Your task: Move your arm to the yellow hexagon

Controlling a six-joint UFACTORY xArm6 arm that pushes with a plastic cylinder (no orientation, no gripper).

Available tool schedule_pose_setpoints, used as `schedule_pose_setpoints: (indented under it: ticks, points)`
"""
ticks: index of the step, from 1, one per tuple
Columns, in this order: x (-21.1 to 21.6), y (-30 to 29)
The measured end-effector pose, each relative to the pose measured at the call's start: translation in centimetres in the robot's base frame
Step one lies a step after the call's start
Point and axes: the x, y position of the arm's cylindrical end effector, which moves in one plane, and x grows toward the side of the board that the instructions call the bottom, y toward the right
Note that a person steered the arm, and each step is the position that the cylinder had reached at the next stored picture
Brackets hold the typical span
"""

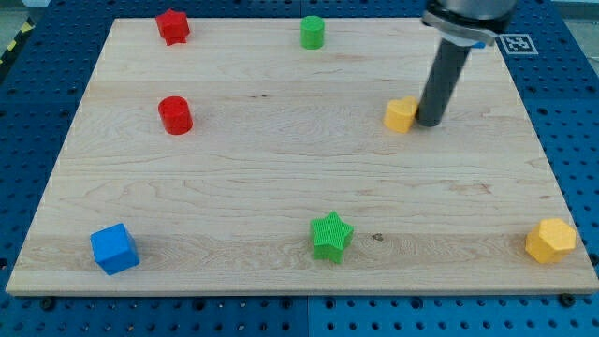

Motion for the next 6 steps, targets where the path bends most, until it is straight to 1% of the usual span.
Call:
schedule_pose_setpoints:
  ticks: [1, 2, 3, 4, 5, 6]
  points:
    - [0.0, -4.3]
    - [0.8, -4.6]
    - [4.7, 4.8]
    - [10.1, 13.9]
    - [17.6, 19.4]
    - [20.4, 18.9]
